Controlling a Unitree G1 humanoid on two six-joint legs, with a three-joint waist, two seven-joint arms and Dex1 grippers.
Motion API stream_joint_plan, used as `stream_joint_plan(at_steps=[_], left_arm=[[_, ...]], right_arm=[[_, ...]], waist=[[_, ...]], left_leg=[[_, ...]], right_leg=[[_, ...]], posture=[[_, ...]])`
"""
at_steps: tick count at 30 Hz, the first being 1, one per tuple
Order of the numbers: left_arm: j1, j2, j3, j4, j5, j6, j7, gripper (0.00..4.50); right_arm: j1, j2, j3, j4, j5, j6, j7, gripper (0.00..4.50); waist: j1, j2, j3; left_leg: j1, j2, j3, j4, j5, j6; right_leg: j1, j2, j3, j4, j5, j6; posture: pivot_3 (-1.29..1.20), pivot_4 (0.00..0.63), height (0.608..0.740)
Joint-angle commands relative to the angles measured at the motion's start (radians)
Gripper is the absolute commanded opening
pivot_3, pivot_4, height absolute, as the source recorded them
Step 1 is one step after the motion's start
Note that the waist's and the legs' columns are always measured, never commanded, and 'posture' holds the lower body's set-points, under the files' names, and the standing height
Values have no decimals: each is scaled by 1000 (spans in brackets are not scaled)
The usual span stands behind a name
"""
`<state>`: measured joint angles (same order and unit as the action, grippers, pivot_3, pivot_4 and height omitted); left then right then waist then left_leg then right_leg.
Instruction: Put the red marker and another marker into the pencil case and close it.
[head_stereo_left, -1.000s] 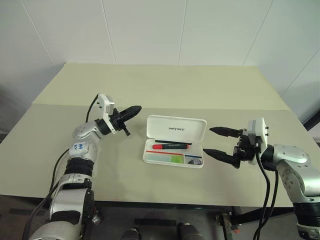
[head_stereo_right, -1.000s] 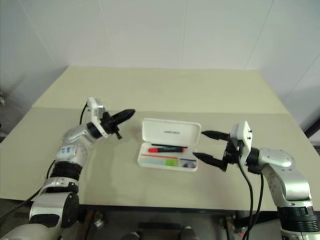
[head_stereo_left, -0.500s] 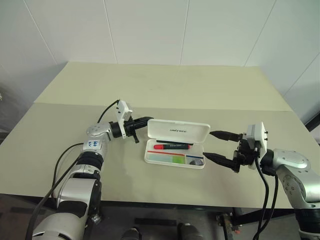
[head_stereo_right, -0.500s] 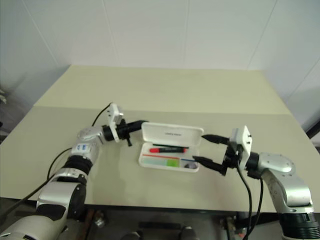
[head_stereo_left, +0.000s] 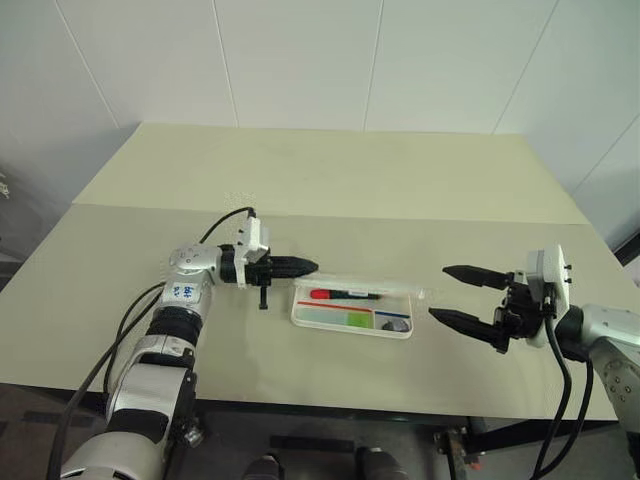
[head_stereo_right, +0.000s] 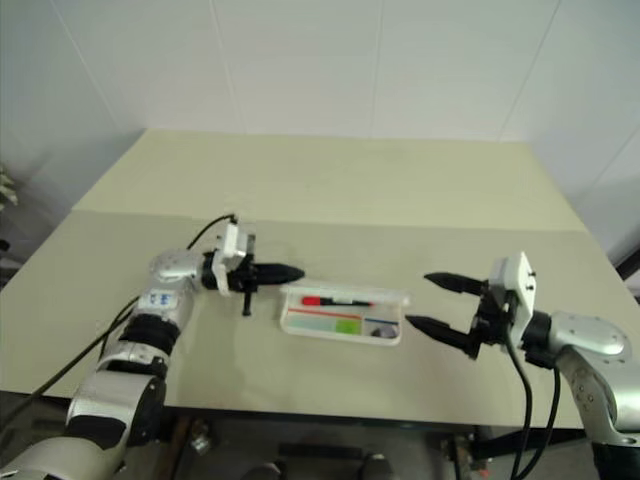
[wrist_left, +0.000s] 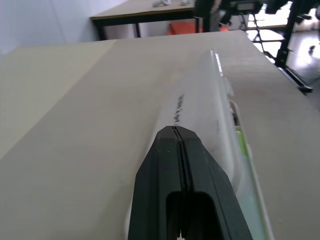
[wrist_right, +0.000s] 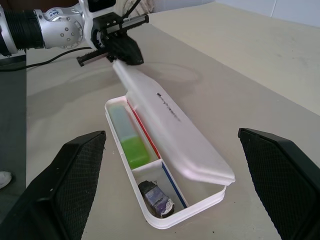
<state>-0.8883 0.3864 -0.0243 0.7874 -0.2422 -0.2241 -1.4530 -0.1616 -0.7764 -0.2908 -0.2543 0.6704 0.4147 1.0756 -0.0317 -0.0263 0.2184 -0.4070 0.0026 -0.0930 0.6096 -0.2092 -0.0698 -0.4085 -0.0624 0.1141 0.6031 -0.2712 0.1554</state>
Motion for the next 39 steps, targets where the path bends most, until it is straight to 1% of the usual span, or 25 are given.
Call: stream_joint_plan(at_steps=[1,7,10,16,17,18,19,27,35,39], left_arm=[[17,19,-42,-56,39,12,-9,17],[39,20,-103,-94,107,52,57,17],[78,28,-147,-179,134,96,61,17],[137,37,-187,-332,148,224,102,17],[143,38,-190,-349,146,245,109,17],[148,39,-193,-363,148,263,122,17],[152,41,-196,-375,152,280,137,17],[173,69,-215,-415,175,410,220,17],[211,95,-241,-473,164,479,208,17],[217,112,-251,-474,188,507,237,17]], right_arm=[[9,-6,-42,-44,20,-8,-17,4500],[28,10,-31,-72,19,-13,-45,4500],[42,20,-27,-90,18,-16,-60,4500],[79,39,-32,-127,23,-12,-92,4500],[83,42,-32,-132,24,-11,-97,4500],[86,46,-31,-137,25,-10,-102,4500],[90,48,-31,-142,26,-10,-106,4500],[95,62,-23,-157,32,-14,-131,4500],[78,70,-10,-148,30,-15,-134,4500],[68,70,-7,-140,30,-16,-130,4500]], waist=[[1,0,0],[1,0,0],[1,0,0],[1,0,0],[1,0,0],[1,0,0],[1,0,0],[0,0,0],[-5,0,-1],[-6,0,-1]], left_leg=[[0,0,0,0,0,0],[0,0,0,1,0,0],[0,0,0,0,0,0],[0,0,0,0,0,0],[0,0,0,1,0,0],[0,0,0,1,0,0],[0,0,0,1,0,0],[2,0,0,2,0,0],[4,0,0,2,0,0],[4,0,0,2,0,0]], right_leg=[[0,0,0,0,0,0],[0,0,0,0,0,0],[0,0,0,0,0,0],[1,0,0,0,-1,-1],[1,0,0,0,-2,-4],[1,0,0,0,-7,-14],[1,0,0,0,-8,-14],[3,0,0,0,-7,-15],[5,0,0,0,-7,-15],[5,0,0,-1,-7,-15]], posture=[[0,150,740],[0,150,740],[0,150,740],[0,150,740],[0,150,740],[0,150,740],[0,150,740],[0,150,740],[0,150,740],[0,150,740]])
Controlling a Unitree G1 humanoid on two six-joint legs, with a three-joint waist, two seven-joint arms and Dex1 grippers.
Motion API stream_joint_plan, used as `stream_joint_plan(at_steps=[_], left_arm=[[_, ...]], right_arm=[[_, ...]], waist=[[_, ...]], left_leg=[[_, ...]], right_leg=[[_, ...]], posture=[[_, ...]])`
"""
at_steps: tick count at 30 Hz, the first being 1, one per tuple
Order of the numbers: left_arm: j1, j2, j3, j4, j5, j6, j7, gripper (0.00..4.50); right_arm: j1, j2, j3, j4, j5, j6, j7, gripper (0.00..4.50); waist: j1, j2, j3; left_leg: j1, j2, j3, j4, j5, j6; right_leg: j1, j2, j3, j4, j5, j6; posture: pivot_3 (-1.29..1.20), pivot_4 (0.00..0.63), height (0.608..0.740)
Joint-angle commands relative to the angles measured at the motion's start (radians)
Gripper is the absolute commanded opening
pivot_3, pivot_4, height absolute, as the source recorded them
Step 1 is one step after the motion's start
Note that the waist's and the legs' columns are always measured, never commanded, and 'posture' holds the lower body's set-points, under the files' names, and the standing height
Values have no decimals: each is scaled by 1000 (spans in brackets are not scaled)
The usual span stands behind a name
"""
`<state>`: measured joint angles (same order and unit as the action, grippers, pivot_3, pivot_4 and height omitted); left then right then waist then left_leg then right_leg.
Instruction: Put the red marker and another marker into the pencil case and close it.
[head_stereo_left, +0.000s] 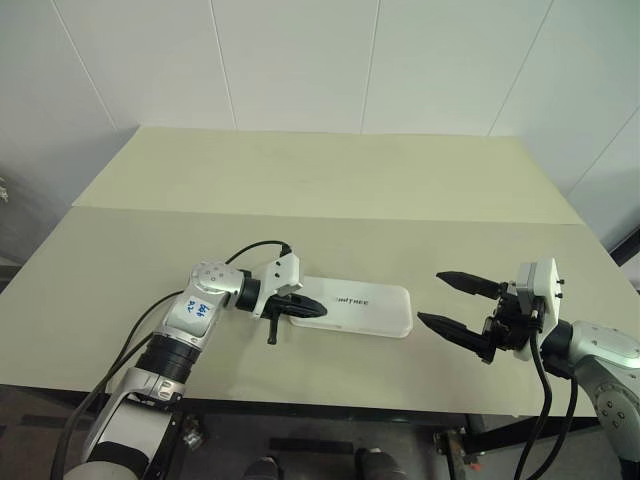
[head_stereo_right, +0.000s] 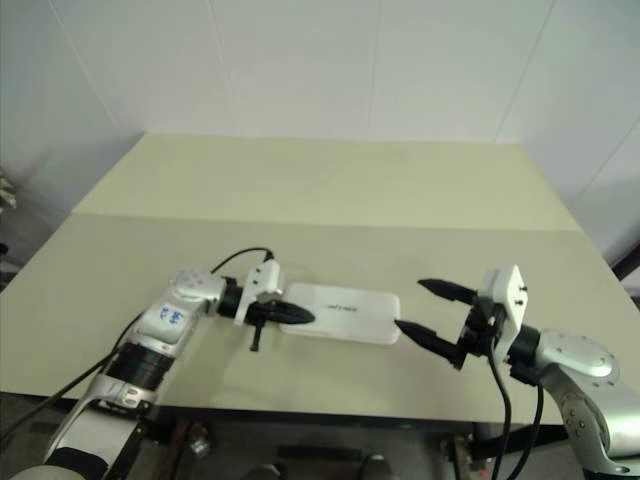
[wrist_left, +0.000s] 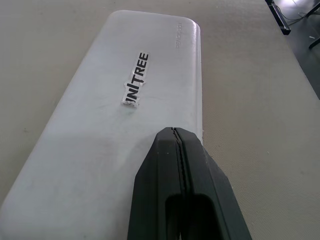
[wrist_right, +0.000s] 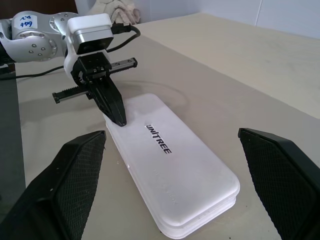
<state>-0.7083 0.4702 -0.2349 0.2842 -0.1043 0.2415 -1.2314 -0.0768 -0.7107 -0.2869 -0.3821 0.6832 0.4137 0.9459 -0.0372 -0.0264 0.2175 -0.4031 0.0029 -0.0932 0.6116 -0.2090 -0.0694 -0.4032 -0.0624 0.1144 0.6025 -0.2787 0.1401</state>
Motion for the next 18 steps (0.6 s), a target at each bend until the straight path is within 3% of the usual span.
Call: stream_joint_plan(at_steps=[1,11,17,18], left_arm=[[39,30,-43,28,52,39,21,17],[48,-37,161,-51,-204,89,45,17],[61,5,275,-46,-277,79,53,17],[73,20,289,-60,-286,81,49,190]], right_arm=[[-19,4,-10,-10,17,-15,1,4500],[-51,5,11,20,12,-20,28,4500],[-87,-6,23,86,-6,-42,77,4500],[-96,-9,24,97,-9,-47,84,4500]], waist=[[-1,0,0],[0,-1,-1],[3,-1,-1],[3,-1,-1]], left_leg=[[0,0,0,0,0,0],[0,0,-1,0,0,0],[0,1,-1,-2,-1,1],[0,1,-1,-2,-1,1]], right_leg=[[0,0,0,0,0,0],[4,0,-1,-7,1,0],[4,0,-2,-8,1,0],[4,0,-2,-8,1,1]], posture=[[0,150,740],[0,150,740],[0,150,740],[0,150,740]])
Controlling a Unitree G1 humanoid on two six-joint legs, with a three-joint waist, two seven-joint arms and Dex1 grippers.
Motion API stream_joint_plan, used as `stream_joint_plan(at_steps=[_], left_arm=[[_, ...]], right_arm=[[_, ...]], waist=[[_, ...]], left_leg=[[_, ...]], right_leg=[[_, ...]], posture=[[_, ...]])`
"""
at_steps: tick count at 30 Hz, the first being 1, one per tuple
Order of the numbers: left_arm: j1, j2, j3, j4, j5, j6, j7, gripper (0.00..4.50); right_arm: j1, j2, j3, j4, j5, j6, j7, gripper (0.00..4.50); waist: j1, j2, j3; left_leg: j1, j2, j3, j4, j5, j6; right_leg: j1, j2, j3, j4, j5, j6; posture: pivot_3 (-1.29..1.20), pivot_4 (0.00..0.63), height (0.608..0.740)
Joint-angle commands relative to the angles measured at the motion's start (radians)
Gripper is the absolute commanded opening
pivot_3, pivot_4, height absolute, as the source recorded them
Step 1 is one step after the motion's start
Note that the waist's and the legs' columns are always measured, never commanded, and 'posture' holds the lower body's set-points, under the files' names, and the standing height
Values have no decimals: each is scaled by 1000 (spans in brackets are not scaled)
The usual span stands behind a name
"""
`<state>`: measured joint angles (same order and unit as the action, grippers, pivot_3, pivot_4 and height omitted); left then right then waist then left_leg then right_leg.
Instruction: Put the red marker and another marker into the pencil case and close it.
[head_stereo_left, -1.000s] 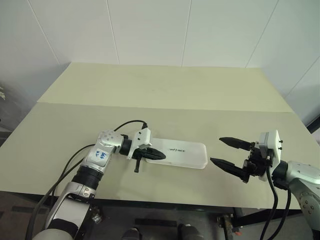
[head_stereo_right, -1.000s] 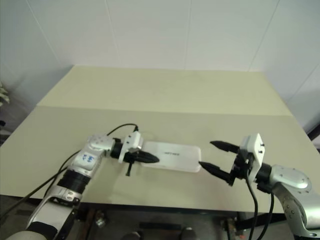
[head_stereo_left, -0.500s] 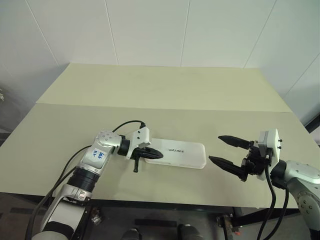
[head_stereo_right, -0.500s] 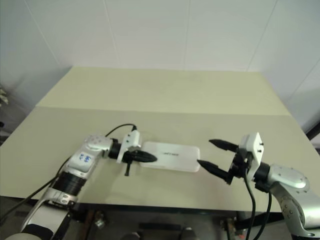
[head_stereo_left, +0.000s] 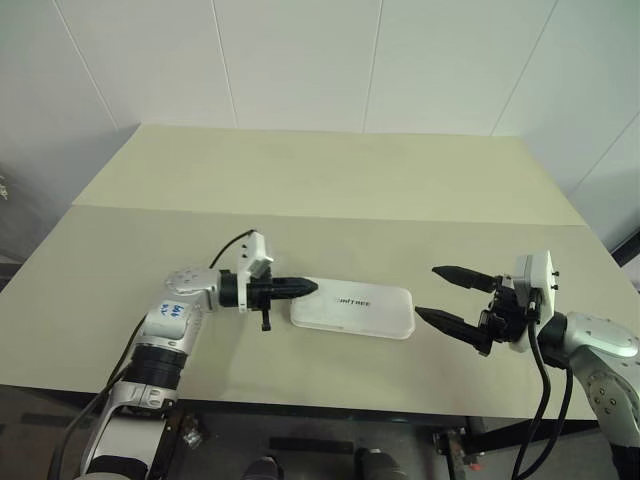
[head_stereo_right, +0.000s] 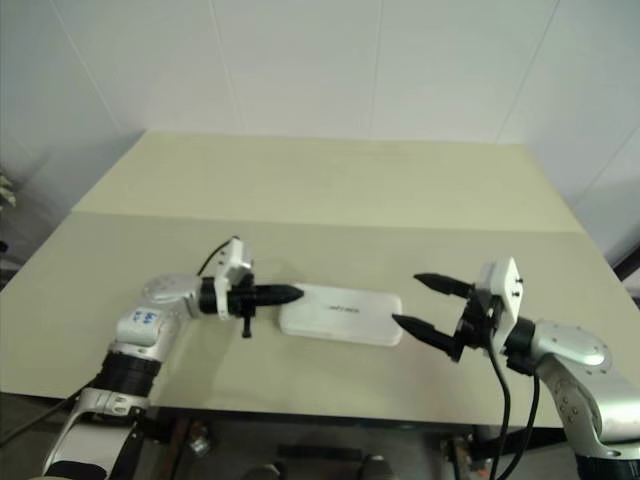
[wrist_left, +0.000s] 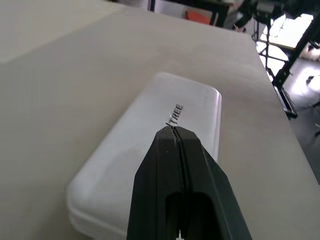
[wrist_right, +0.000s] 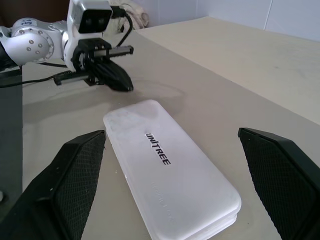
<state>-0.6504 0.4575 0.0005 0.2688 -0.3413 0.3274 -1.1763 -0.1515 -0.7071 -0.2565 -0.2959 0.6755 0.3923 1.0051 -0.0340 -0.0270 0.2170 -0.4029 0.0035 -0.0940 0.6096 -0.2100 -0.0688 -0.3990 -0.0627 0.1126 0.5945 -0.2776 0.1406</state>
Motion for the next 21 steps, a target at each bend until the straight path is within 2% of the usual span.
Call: stream_joint_plan(at_steps=[1,7,14,21], left_arm=[[28,48,73,-58,-58,-8,-3,401],[102,150,137,-100,-111,-4,-50,2193],[105,178,238,-100,-153,-83,-27,4471],[123,207,266,-119,-197,-89,-56,4471]], right_arm=[[-32,-13,-8,24,-10,-38,30,4500],[-92,-20,-29,93,-47,-113,48,4500],[-95,-70,-45,133,-50,-125,98,4500],[-64,-146,-105,150,-38,-113,154,4500]], waist=[[-2,0,0],[-3,0,0],[4,0,0],[4,0,0]], left_leg=[[0,0,0,0,0,0],[0,0,0,0,0,0],[0,0,0,0,0,0],[0,0,0,0,0,0]], right_leg=[[0,0,0,0,0,0],[0,0,0,0,0,0],[0,-1,-1,-1,0,0],[0,-1,-1,-1,0,0]], posture=[[0,150,740],[0,150,740],[0,150,740],[0,150,740]])
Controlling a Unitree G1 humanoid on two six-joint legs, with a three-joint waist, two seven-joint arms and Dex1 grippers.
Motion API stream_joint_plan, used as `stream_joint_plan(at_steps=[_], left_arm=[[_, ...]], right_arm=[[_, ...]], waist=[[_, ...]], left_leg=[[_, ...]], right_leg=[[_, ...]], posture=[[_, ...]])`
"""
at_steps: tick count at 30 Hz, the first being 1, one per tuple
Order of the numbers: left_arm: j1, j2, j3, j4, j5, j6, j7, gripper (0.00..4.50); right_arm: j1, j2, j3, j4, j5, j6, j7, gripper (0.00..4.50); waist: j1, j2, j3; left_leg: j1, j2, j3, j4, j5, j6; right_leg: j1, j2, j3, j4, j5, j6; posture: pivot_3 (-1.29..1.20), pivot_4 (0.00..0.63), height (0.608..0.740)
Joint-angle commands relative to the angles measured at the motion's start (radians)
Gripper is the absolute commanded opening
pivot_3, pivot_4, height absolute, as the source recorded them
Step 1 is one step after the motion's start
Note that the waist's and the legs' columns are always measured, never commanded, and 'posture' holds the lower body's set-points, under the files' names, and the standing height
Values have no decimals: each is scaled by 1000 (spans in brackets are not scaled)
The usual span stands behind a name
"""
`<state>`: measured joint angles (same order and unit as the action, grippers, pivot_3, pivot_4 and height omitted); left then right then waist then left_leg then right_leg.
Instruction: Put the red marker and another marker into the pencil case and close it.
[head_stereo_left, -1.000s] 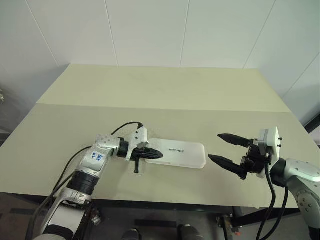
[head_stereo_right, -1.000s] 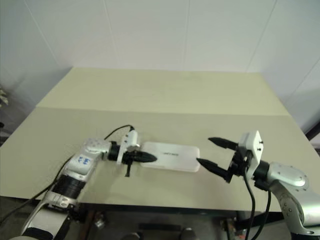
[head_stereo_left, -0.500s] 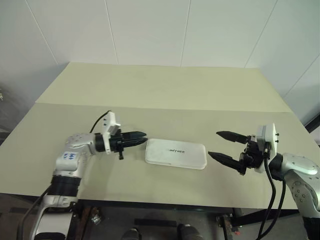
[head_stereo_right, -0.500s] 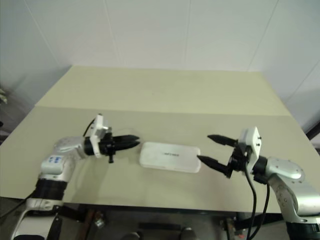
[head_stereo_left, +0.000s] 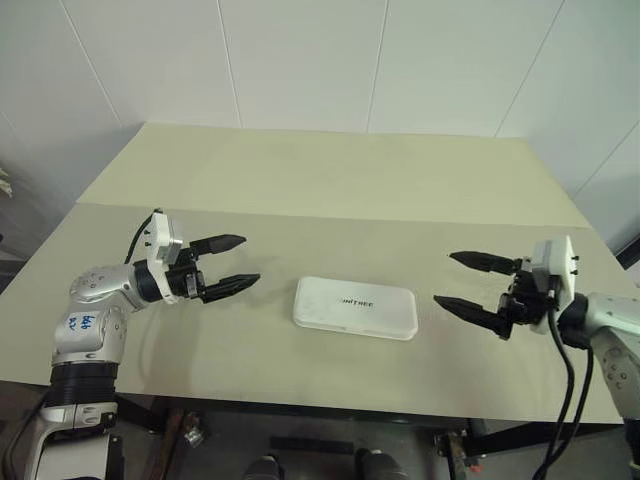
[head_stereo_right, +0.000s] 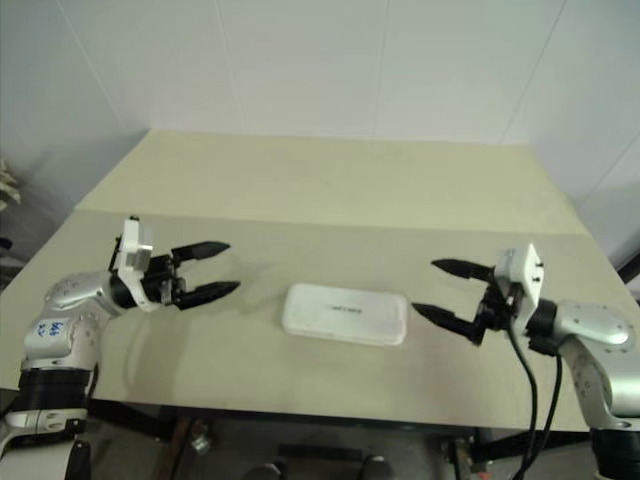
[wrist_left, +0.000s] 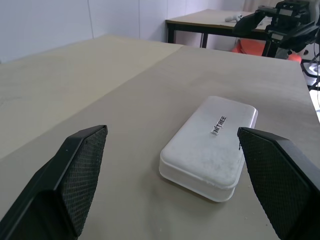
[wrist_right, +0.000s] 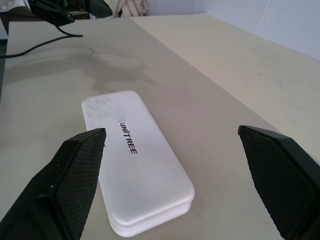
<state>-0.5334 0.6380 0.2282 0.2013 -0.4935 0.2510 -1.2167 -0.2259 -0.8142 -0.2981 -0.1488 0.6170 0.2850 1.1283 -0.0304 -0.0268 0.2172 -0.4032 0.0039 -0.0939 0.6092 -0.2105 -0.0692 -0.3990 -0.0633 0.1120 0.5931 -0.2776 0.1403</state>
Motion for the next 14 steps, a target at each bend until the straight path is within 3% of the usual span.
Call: stream_joint_plan(at_steps=[1,14], left_arm=[[9,31,41,-54,-49,-12,-19,4471],[39,93,33,-93,-54,37,-44,4471]], right_arm=[[19,-51,-74,9,20,-6,44,4500],[30,-51,-75,20,1,-17,35,4500]], waist=[[0,0,0],[-6,0,0]], left_leg=[[0,0,0,0,0,0],[0,0,0,0,0,0]], right_leg=[[0,0,0,0,0,0],[0,0,0,0,0,0]], posture=[[0,150,740],[0,150,740]])
